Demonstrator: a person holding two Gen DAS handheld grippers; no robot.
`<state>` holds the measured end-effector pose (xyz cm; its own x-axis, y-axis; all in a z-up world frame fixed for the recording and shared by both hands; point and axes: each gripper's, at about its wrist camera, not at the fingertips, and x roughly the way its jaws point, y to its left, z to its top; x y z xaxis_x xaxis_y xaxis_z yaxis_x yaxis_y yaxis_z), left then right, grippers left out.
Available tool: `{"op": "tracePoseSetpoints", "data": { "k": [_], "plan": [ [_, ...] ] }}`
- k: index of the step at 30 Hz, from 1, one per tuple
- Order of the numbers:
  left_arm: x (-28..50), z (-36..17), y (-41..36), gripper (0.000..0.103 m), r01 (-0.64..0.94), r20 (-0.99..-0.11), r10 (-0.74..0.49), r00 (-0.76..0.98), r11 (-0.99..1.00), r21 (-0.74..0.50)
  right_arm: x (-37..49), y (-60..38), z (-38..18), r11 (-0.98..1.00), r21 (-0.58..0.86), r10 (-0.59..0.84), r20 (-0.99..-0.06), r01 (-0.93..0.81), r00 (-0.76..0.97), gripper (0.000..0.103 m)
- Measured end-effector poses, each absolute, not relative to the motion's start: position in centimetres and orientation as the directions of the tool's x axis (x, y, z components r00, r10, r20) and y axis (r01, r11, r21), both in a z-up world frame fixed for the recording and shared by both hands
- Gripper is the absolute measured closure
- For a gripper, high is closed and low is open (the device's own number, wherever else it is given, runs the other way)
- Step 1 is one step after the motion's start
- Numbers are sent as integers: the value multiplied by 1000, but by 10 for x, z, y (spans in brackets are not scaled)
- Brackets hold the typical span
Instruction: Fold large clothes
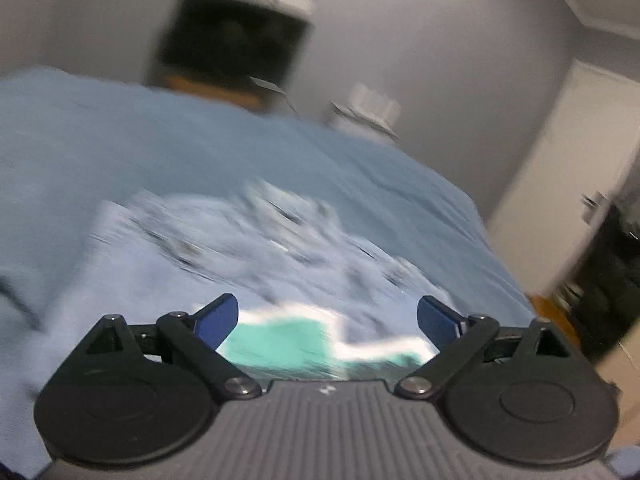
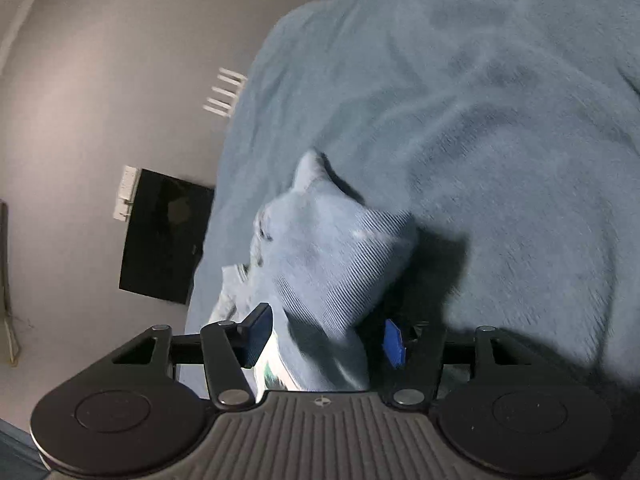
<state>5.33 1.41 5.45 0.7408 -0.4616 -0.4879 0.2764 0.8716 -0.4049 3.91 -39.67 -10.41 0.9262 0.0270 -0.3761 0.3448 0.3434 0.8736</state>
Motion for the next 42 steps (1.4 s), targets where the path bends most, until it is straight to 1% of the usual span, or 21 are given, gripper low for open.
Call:
{"op": "tracePoseSetpoints", "data": {
  "k": [4, 8, 13, 18, 20, 21, 22, 25, 26, 28, 32, 37, 40, 41, 42],
  "plan": [
    [82, 43, -44, 7, 350, -538, -570, 620, 816, -460, 49, -401, -114, 327, 880, 24, -374, 346, 927, 41],
    [122, 36, -94, 7, 368, -592, -619, 516, 784, -500, 59, -403, -120, 332, 878, 17, -371, 345, 929, 41],
    [176, 44, -148, 7, 378, -661, -601, 449, 798, -469, 70, -402, -124, 356, 873, 25, -366, 333, 930, 38],
    [225, 31, -207, 7, 401, -754, -567, 331, 808, -432, 70, -404, -129, 346, 880, 17, -353, 326, 936, 38],
    [233, 26, -233, 7, 444, -798, -532, 285, 810, -382, 72, -401, -128, 376, 867, 8, -356, 328, 934, 38],
    [236, 23, -246, 7, 463, -820, -503, 271, 816, -347, 71, -401, -128, 388, 859, -1, -362, 334, 932, 41],
    [239, 21, -259, 7, 479, -842, -471, 264, 822, -309, 72, -399, -127, 400, 851, -9, -366, 339, 930, 47],
    [247, 11, -292, 7, 532, -897, -386, 217, 817, -222, 75, -391, -120, 477, 811, -25, -372, 338, 928, 57],
    [248, 9, -302, 7, 551, -913, -352, 208, 813, -188, 74, -389, -118, 502, 798, -29, -370, 334, 928, 58],
    [249, 7, -320, 7, 596, -938, -283, 200, 795, -113, 73, -385, -112, 553, 771, -35, -359, 317, 933, 64],
    [249, 8, -348, 7, 665, -967, -139, 214, 745, 40, 74, -371, -98, 678, 688, -40, -316, 258, 948, 67],
    [230, 12, -377, 7, 742, -954, 28, 298, 622, 250, 74, -353, -82, 793, 588, -16, -240, 158, 971, 69],
    [216, 6, -383, 8, 757, -898, 161, 408, 491, 432, 72, -340, -75, 845, 527, 14, -195, 93, 981, 70],
    [214, 3, -381, 13, 746, -871, 205, 446, 453, 489, 72, -338, -73, 854, 515, 25, -188, 77, 982, 70],
    [214, 1, -377, 23, 734, -846, 244, 475, 420, 533, 72, -336, -72, 860, 507, 39, -179, 58, 983, 70]
  ]
}}
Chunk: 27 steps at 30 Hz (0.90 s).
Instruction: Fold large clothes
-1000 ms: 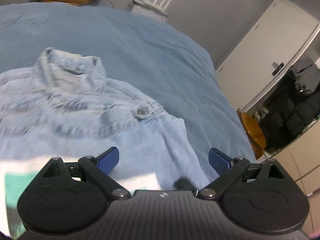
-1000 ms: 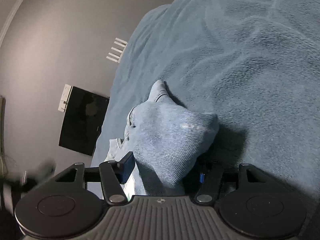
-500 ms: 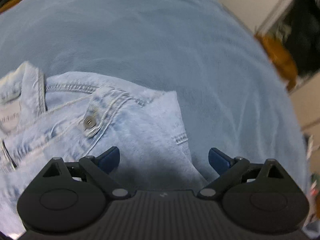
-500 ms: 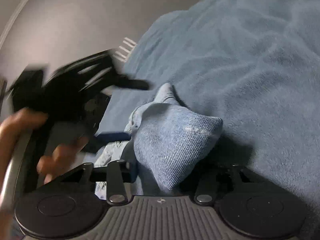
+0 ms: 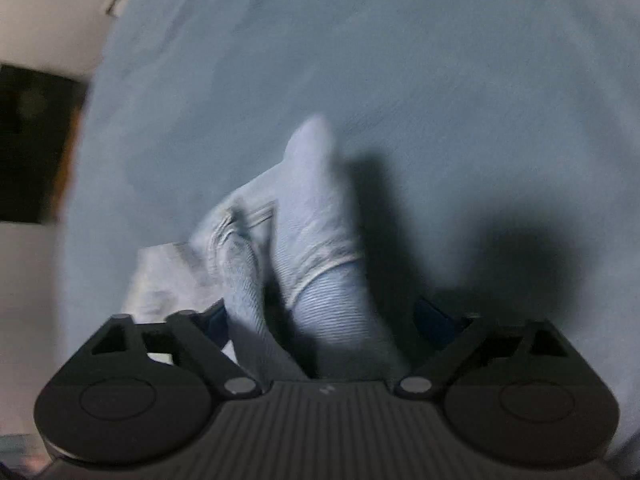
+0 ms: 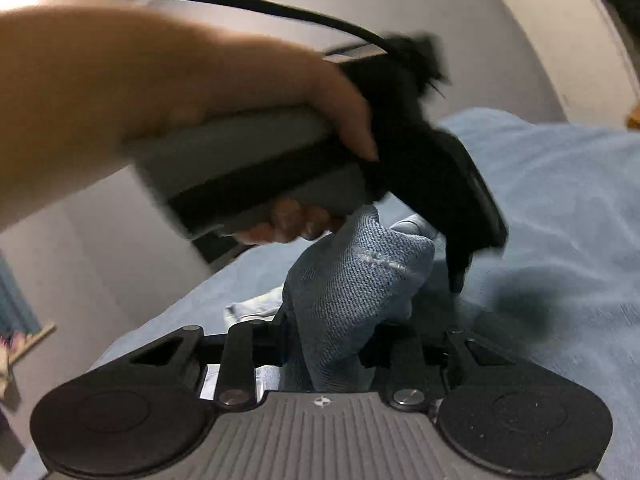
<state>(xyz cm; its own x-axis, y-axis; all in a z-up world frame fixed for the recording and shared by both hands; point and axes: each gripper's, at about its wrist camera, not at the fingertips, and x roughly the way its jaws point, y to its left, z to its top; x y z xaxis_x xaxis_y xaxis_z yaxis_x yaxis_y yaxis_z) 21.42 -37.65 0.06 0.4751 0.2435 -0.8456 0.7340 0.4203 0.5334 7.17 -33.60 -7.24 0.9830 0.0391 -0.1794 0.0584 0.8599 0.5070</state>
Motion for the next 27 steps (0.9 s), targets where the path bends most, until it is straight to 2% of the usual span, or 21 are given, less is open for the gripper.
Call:
{"op": "tracePoseSetpoints", "data": {
  "k": [2, 3, 5, 9, 13, 15, 17, 18, 19, 23, 27],
  "plan": [
    [219, 6, -360, 40, 721, -843, 256, 474, 438, 538, 71, -332, -70, 875, 484, 64, -163, 24, 984, 70],
    [222, 13, -349, 51, 717, -861, 226, 457, 479, 506, 71, -329, -69, 880, 474, 82, -156, 2, 984, 70],
    [228, 35, -323, 64, 696, -890, 124, 439, 580, 424, 70, -326, -67, 887, 461, 113, -143, -35, 983, 71],
    [233, 77, -239, 75, 599, -889, -140, 436, 783, 170, 67, -315, -62, 888, 438, 209, -107, -142, 972, 71],
    [230, 93, -128, 83, 455, -803, -383, 457, 876, -159, 66, -301, -59, 873, 425, 313, -108, -241, 944, 71],
    [230, 86, -75, 85, 380, -745, -478, 465, 868, -320, 65, -286, -60, 897, 353, 331, -131, -268, 934, 68],
    [230, 67, -24, 86, 302, -686, -550, 476, 835, -460, 62, -269, -61, 933, 261, 292, -152, -246, 944, 56],
    [229, 57, -5, 86, 272, -657, -580, 482, 811, -517, 61, -260, -63, 950, 205, 270, -165, -235, 948, 42],
    [229, 47, 12, 86, 246, -633, -604, 484, 788, -564, 61, -252, -66, 957, 163, 268, -174, -241, 948, 37],
    [220, 21, 52, 86, 198, -547, -656, 520, 716, -670, 67, -213, -75, 960, 33, 278, -222, -278, 935, 36],
    [197, -4, 76, 86, 210, -434, -688, 582, 642, -737, 70, -191, -79, 959, -25, 270, -242, -284, 932, 34]
  ]
}}
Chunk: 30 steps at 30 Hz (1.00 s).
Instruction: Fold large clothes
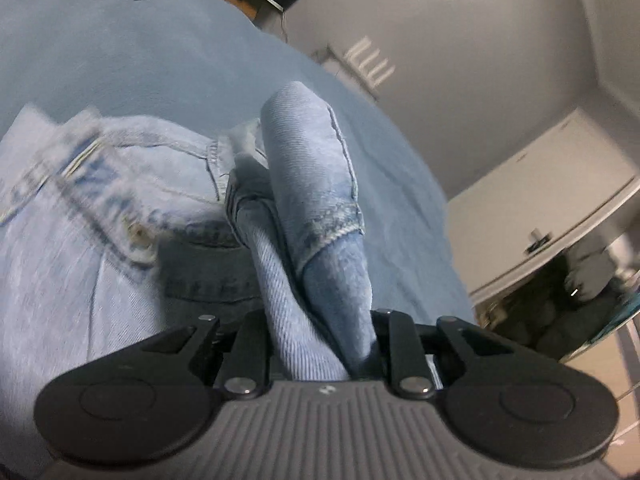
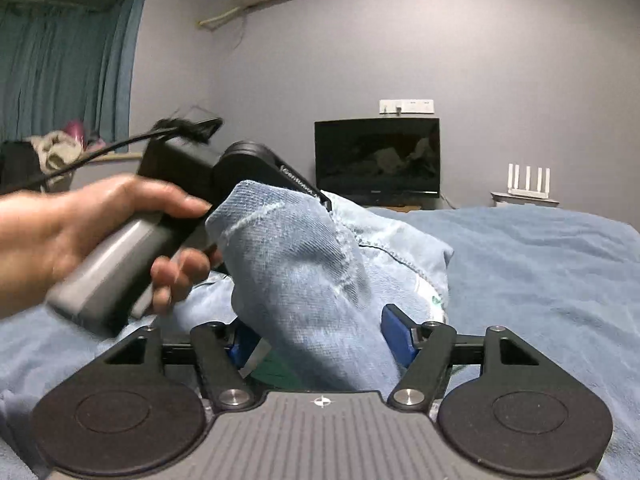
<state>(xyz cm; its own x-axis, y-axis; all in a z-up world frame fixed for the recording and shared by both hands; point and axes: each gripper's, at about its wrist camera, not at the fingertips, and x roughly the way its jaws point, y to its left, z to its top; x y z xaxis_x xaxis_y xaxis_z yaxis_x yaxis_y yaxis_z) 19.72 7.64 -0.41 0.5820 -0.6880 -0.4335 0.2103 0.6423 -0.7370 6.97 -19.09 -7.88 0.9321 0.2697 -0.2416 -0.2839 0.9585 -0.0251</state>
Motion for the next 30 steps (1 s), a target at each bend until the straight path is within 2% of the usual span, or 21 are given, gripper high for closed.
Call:
{"op": "tracePoseSetpoints", "data": {
  "k": [2, 4, 8, 13, 16, 22, 26, 28, 30],
  "plan": [
    [195, -20, 90, 86, 200, -390, -701, 597, 601, -774, 62, -189, -83, 952, -68, 274, -249, -299, 929, 39],
    [199, -30, 101, 87, 194, -365, -725, 584, 561, -805, 60, -174, -83, 941, -81, 299, -255, -328, 919, 55],
    [209, -19, 119, 91, 236, -360, -730, 581, 574, -784, 62, -148, -71, 941, -19, 323, -255, -339, 911, 66],
    [220, 6, 164, 91, 247, -394, -714, 578, 614, -750, 75, -108, -59, 925, 30, 375, -225, -378, 899, 70],
    [217, 9, 195, 91, 250, -382, -701, 602, 620, -744, 94, -78, -52, 909, 14, 409, -222, -417, 885, 71],
    [230, -56, 231, 91, 168, -324, -715, 620, 524, -835, 95, -16, -70, 888, -59, 410, -348, -456, 843, 71],
    [240, -63, 239, 91, 184, -321, -725, 609, 523, -832, 100, 0, -74, 880, -91, 403, -376, -466, 834, 71],
    [244, -62, 243, 86, 164, -352, -706, 615, 550, -819, 100, 9, -77, 878, -115, 390, -387, -464, 835, 71],
    [234, -56, 244, 73, 114, -388, -658, 645, 585, -803, 99, 21, -80, 874, -147, 376, -400, -463, 836, 71]
  ]
}}
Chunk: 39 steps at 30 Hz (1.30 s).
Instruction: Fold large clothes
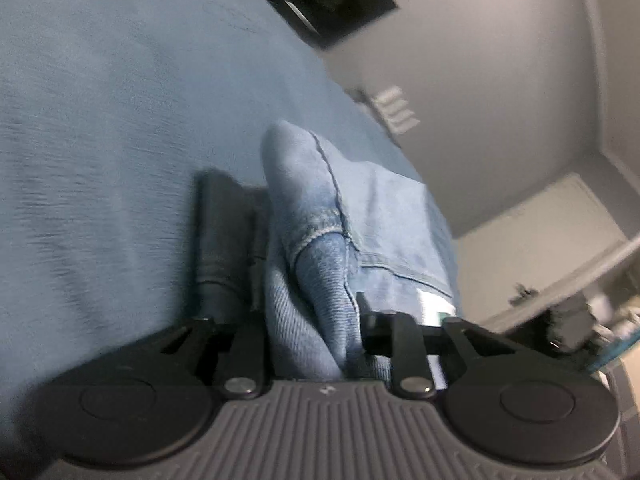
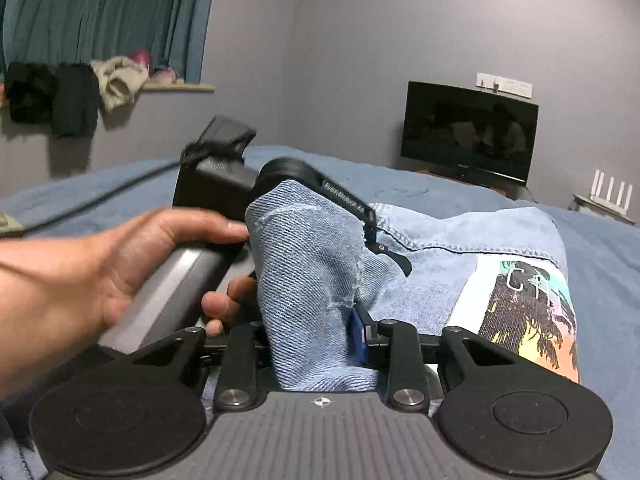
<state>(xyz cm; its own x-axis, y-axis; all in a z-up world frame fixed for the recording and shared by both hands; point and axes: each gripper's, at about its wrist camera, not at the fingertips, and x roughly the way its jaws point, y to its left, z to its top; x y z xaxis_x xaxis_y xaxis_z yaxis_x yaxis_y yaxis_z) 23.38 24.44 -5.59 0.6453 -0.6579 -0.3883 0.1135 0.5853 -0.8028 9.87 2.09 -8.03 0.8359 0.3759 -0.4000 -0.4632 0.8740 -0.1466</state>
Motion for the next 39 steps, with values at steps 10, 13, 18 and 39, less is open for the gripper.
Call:
{"op": "tracePoseSetpoints", "data": {
  "k": [10, 13, 18, 39],
  "plan": [
    [130, 42, 239, 39, 101, -315, -452, 835, 688, -719, 96, 38, -85, 843, -85, 449, -432, -531, 782, 49],
    [104, 60, 208, 37, 104, -360, -430, 828, 749, -655, 89, 27, -78, 800, 4, 546, -416, -599, 727, 38],
    [71, 54, 209, 37, 29, -394, -403, 826, 729, -684, 53, -9, -48, 793, 52, 570, -415, -607, 709, 30],
    [105, -28, 215, 39, 57, -581, -398, 710, 855, -516, 38, -83, -72, 943, -37, 270, -495, -331, 826, 41]
  ]
}}
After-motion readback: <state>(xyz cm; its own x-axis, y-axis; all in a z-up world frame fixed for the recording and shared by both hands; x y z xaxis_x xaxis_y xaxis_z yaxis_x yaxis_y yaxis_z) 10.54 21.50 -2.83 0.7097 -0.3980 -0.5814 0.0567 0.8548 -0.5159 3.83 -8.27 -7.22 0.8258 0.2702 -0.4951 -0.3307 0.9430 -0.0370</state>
